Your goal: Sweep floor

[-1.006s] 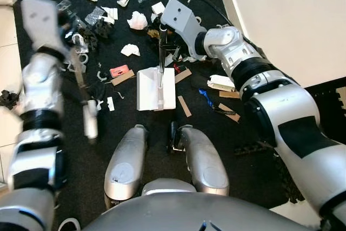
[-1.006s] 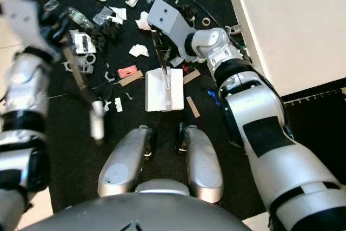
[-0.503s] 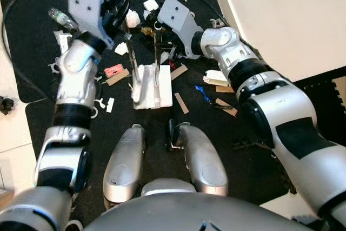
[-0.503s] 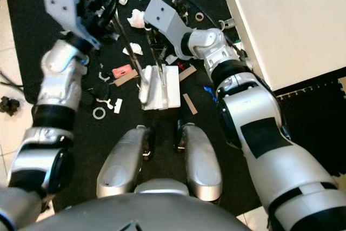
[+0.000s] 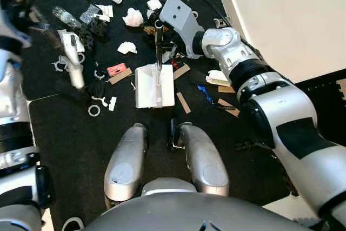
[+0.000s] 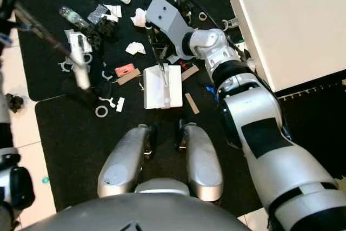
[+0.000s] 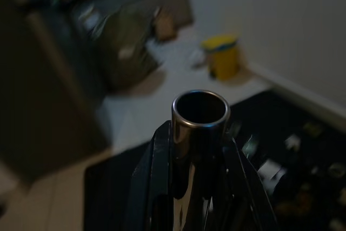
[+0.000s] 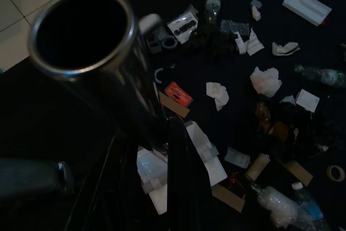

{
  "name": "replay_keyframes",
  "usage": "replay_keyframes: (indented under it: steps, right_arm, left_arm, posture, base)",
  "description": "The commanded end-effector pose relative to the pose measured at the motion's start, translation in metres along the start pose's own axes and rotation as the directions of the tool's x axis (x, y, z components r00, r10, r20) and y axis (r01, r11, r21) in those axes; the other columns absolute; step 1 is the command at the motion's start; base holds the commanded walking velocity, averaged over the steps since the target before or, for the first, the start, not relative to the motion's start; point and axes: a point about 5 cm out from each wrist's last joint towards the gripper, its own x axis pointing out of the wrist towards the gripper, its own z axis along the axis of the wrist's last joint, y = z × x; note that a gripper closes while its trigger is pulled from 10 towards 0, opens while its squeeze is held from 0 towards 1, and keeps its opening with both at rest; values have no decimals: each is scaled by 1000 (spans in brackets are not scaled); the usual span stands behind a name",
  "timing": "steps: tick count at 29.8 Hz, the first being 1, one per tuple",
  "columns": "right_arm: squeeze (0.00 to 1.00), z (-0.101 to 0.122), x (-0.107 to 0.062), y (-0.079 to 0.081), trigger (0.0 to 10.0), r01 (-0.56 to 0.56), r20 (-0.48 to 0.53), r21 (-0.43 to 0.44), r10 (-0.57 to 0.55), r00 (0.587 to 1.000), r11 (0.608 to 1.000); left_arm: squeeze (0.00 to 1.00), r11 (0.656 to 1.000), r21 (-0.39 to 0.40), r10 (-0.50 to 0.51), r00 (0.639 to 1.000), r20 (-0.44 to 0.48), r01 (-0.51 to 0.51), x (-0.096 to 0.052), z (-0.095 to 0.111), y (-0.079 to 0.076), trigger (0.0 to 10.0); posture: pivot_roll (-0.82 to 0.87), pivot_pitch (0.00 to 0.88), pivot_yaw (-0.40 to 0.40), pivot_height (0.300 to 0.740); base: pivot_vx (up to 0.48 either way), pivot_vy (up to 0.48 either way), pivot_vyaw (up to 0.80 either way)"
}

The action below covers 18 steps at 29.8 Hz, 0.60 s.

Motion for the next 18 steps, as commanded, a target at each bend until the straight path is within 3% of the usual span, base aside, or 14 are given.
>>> replay_keyframes:
  steps: [1,5,8,10,14,16,17,18]
  right_arm:
    - [0,-24,-2,6,10000,-15,-90,49,20,996,999]
    - [0,-25,-4,4,10000,-6,-98,48,10,995,999]
    - [0,-26,-5,4,10000,-2,-100,49,7,995,999]
    - [0,-27,-5,4,10000,-3,-102,50,8,995,999]
    - [0,-28,-6,4,10000,-3,-103,51,8,995,999]
    - [0,-29,-6,4,10000,-2,-104,52,7,995,999]
    - [0,-30,-7,3,10000,2,-105,55,4,994,999]
    - [0,-30,-7,3,10000,2,-105,55,4,994,999]
  left_arm:
    - [0,997,-73,-19,991,-133,9,-9,-24,0,10000]
    - [0,996,-77,-72,962,-264,54,-17,-48,-1,10000]
    - [0,990,94,-66,936,-346,104,-20,-63,4,10000]
    - [0,981,151,-59,931,-360,120,-20,-66,5,10000]
    - [0,978,173,-52,933,-356,120,-19,-67,5,10000]
    - [0,980,168,-44,937,-346,108,-18,-67,4,10000]
    - [0,989,120,-47,956,-291,85,-16,-70,-7,10000]
    - [0,989,120,-47,956,-291,85,-16,-70,-7,10000]
  posture:
    - [127,228,-74,740]
    - [123,224,-75,740]
    - [118,224,-76,740]
    - [114,225,-76,740]
    - [114,225,-76,740]
    - [106,221,-74,740]
    - [97,217,-74,740]
    - [97,217,-74,740]
  base:
    - [0,0,0]
    - [0,0,0]
    - [0,0,0]
    - [0,0,0]
    - [0,0,0]
    - [0,0,0]
    - [0,0,0]
    - [0,0,0]
